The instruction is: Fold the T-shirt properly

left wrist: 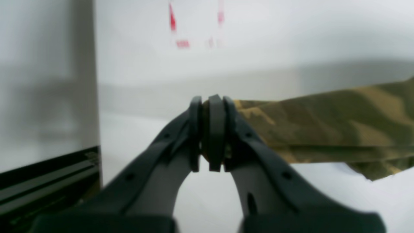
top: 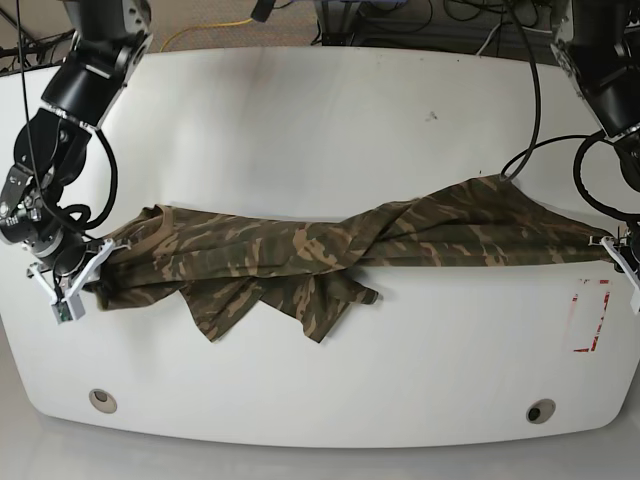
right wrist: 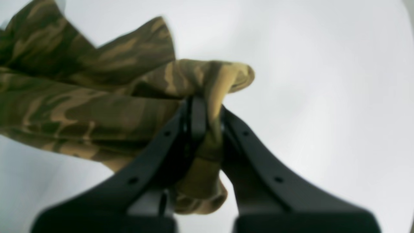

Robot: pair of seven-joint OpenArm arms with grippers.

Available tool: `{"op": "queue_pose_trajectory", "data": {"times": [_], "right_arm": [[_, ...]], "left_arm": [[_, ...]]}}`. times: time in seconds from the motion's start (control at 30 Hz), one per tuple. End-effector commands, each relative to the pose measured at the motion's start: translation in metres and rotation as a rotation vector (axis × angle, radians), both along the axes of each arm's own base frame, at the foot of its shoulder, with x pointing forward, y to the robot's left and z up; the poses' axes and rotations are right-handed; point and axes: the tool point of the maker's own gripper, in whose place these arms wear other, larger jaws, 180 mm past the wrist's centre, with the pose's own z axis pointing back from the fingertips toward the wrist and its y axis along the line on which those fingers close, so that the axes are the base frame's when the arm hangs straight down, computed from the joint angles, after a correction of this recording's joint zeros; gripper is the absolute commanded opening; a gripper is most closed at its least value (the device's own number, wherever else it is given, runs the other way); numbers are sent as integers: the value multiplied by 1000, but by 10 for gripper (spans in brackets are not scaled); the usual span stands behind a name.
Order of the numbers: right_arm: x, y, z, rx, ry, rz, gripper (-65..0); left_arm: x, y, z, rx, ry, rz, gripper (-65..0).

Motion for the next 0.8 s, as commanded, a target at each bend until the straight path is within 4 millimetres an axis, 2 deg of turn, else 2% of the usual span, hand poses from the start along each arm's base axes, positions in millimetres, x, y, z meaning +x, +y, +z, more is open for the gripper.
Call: {"op": "queue_pose_trajectory", "data": {"times": [0.0, 0.1, 0.23, 0.37, 0.53, 0.77], "right_arm": [[-12, -3, -1, 7, -20, -21, -650], [-41, 1, -28, 37, 42, -31, -650], [-70, 6, -52, 71, 111, -21, -650], [-90, 11, -69, 99, 160, -15, -650], [-107, 9, -83, 98, 212, -22, -650], [-117, 9, -90, 99, 237, -23, -650]], "left_arm": [[-2, 9, 8, 37, -36, -2, -650], [-17, 9, -12, 37, 5, -10, -650], [-34, 9, -31, 38, 53, -16, -650], [-49, 9, -46, 38, 99, -17, -650], [-64, 11, -60, 34, 140, -11, -650], [-82, 23, -64, 27, 155, 36, -650]]}}
